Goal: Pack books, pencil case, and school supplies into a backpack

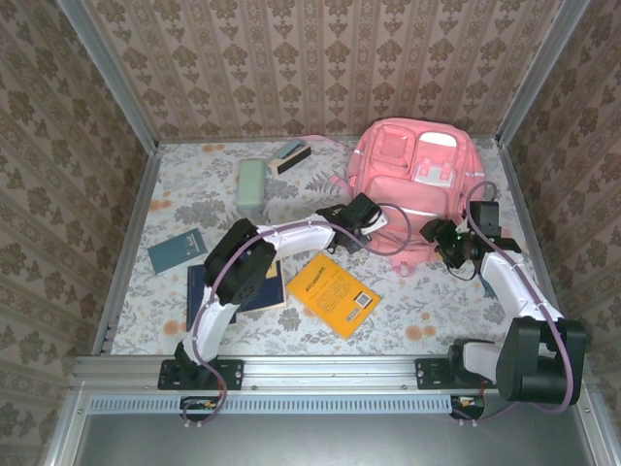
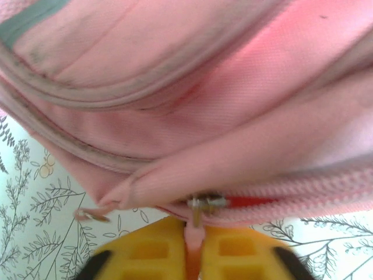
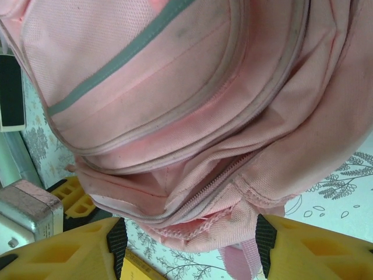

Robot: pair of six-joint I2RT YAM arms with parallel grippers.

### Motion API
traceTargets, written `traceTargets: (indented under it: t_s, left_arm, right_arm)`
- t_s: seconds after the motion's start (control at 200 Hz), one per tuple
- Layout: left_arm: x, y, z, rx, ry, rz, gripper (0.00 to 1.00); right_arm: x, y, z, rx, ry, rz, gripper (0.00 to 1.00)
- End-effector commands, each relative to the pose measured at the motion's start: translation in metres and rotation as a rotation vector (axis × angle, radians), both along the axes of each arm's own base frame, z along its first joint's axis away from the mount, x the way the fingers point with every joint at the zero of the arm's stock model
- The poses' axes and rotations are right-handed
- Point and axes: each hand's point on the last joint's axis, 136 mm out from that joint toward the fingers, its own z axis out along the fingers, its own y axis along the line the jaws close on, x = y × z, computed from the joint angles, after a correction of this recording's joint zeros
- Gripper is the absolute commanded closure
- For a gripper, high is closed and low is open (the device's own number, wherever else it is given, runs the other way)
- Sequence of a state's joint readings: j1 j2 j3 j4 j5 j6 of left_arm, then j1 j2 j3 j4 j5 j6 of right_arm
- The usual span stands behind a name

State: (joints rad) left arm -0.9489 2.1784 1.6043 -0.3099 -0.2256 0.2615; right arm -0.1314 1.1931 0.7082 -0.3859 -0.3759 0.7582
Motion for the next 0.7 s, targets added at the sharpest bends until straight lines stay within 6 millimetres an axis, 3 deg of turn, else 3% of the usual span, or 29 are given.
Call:
traceTargets:
  t_s: [0.0, 0.185, 0.275, 0.4, 0.51, 0.695]
  left_arm:
    - [0.001, -0.006, 0.006, -0.01, -0.021, -0.009, 1.0]
    - [-0.013, -0.005, 0.023, -0.056, 0.031, -0.009, 1.0]
    - [-0.03, -0.009, 0.034, -0.102, 0.093, -0.021, 1.0]
    - [-0.059, -0.021, 0.048, -0.153, 0.171, -0.052, 1.0]
    - [-0.081, -0.029, 0.054, -0.182, 0.238, -0.068, 1.0]
    - [-0.114, -0.043, 0.064, -0.223, 0.32, -0.104, 1.0]
  right_arm:
    - [-0.007, 0.008, -0.001, 0.018, 0.003, 0.025, 0.37]
    - [-0.018, 0.02, 0.001, 0.05, 0.001, 0.021, 0.37]
    - [-0.026, 0.032, -0.001, 0.101, -0.001, 0.002, 0.36]
    - [-0.031, 0.05, -0.007, 0.197, -0.028, -0.042, 0.27]
    - [-0.027, 0.063, -0.012, 0.277, -0.058, -0.08, 0.24]
    - [-0.013, 0.067, -0.015, 0.318, -0.087, -0.116, 0.25]
